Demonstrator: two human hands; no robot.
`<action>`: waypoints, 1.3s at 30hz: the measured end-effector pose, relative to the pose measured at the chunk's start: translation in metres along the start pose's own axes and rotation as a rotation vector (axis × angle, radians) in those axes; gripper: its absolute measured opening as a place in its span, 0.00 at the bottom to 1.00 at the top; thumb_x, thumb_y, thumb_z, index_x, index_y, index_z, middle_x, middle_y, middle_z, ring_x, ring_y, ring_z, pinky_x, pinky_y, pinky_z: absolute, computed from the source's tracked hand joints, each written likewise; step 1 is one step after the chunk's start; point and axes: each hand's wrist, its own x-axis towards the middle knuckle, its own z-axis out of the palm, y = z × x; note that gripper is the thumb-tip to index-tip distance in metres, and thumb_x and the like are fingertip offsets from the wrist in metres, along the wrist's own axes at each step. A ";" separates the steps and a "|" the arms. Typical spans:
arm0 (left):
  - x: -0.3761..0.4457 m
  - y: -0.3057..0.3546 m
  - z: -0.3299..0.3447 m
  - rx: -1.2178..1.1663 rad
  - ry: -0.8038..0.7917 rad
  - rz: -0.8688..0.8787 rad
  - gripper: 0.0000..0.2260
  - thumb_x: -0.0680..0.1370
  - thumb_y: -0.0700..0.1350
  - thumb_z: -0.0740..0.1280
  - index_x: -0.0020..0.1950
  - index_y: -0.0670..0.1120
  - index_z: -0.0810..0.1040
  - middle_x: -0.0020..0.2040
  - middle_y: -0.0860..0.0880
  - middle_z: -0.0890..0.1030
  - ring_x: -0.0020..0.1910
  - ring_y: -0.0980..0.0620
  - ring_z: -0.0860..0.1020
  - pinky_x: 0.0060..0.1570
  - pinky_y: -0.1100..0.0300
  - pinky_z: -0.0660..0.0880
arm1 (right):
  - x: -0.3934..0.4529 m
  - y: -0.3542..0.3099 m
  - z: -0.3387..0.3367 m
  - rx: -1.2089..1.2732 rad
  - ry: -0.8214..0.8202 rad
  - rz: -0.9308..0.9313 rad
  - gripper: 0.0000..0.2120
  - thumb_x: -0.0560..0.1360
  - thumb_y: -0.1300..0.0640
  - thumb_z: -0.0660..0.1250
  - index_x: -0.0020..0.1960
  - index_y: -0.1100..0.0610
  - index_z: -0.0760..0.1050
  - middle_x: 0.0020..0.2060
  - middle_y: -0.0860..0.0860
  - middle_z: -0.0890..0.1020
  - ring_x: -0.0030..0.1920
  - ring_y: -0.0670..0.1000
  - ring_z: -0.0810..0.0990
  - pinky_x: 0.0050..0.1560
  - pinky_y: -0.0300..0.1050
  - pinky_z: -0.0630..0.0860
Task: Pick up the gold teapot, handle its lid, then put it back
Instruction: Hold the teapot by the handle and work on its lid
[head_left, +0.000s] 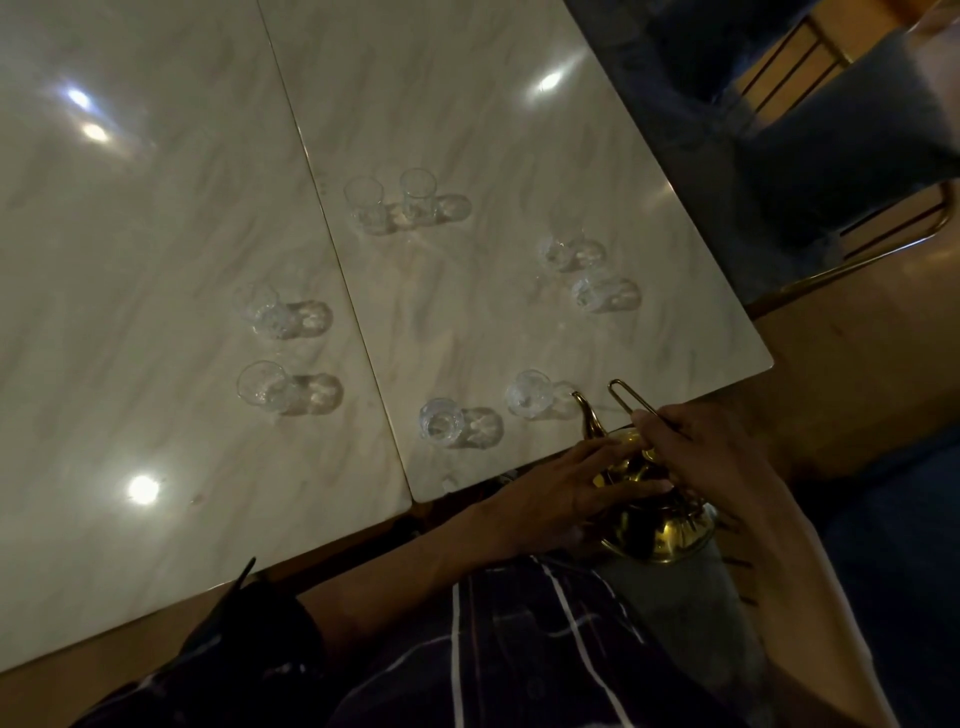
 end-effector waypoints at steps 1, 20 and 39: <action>0.000 -0.001 0.000 0.004 -0.005 0.000 0.38 0.75 0.37 0.75 0.82 0.53 0.64 0.84 0.43 0.54 0.81 0.44 0.60 0.55 0.76 0.65 | 0.000 0.000 0.000 0.001 0.002 -0.002 0.16 0.80 0.47 0.62 0.41 0.54 0.82 0.32 0.54 0.83 0.34 0.50 0.83 0.28 0.37 0.74; 0.007 -0.002 -0.002 -0.015 -0.063 -0.028 0.42 0.73 0.34 0.73 0.83 0.53 0.62 0.85 0.43 0.53 0.81 0.42 0.59 0.43 0.66 0.73 | 0.002 0.000 -0.005 0.013 -0.015 0.037 0.17 0.80 0.47 0.63 0.40 0.56 0.82 0.31 0.55 0.82 0.29 0.47 0.81 0.27 0.38 0.74; 0.002 0.001 -0.002 -0.023 -0.008 -0.017 0.35 0.76 0.36 0.72 0.81 0.51 0.66 0.83 0.41 0.57 0.79 0.42 0.63 0.49 0.67 0.68 | 0.004 -0.003 -0.001 -0.033 -0.026 0.021 0.16 0.80 0.47 0.62 0.40 0.55 0.81 0.32 0.55 0.83 0.31 0.48 0.81 0.28 0.35 0.72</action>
